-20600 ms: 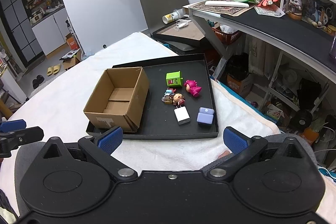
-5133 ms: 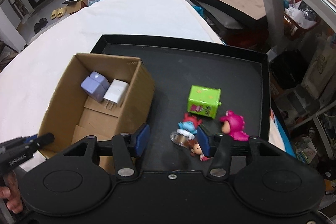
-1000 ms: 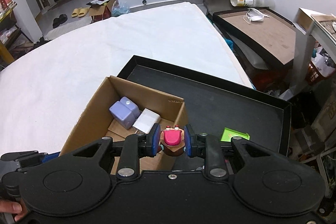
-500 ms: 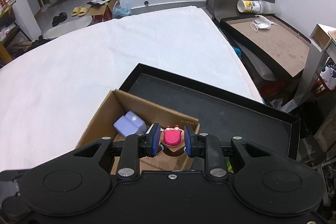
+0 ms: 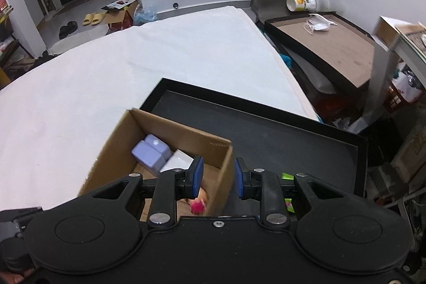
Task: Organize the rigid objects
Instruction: 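Lower the doll into the box and open the right gripper, then move the right gripper to the pink dinosaur figure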
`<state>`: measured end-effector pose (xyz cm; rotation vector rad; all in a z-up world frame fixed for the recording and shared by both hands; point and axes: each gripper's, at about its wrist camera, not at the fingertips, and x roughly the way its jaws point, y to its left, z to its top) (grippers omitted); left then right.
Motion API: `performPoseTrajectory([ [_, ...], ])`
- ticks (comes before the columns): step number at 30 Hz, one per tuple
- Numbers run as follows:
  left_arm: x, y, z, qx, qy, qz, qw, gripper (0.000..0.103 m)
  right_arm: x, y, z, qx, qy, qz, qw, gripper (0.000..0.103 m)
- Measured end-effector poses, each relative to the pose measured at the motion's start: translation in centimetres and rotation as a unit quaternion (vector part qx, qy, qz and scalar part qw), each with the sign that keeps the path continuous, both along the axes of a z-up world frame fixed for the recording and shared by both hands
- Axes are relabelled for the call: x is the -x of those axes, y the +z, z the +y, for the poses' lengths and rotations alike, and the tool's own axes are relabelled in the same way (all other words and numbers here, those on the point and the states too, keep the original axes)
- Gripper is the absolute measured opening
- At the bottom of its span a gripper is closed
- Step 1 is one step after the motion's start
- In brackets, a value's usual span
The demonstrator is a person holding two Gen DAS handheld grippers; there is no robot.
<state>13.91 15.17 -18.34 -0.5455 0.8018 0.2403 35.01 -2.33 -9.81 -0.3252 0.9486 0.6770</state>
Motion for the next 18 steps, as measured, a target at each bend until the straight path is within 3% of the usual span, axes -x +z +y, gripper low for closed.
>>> performPoseTrajectory([
  [14, -0.2, 0.2, -0.4, -0.010, 0.001, 0.006, 0.9999, 0.017, -1.3, -0.6, -5.6, 0.000, -0.037, 0.005, 0.999, 0.028],
  [18, -0.3, 0.2, -0.6, -0.014, 0.002, 0.007, 0.9999, 0.017, -1.7, -1.1, -7.1, 0.001, -0.049, 0.009, 0.999, 0.038],
])
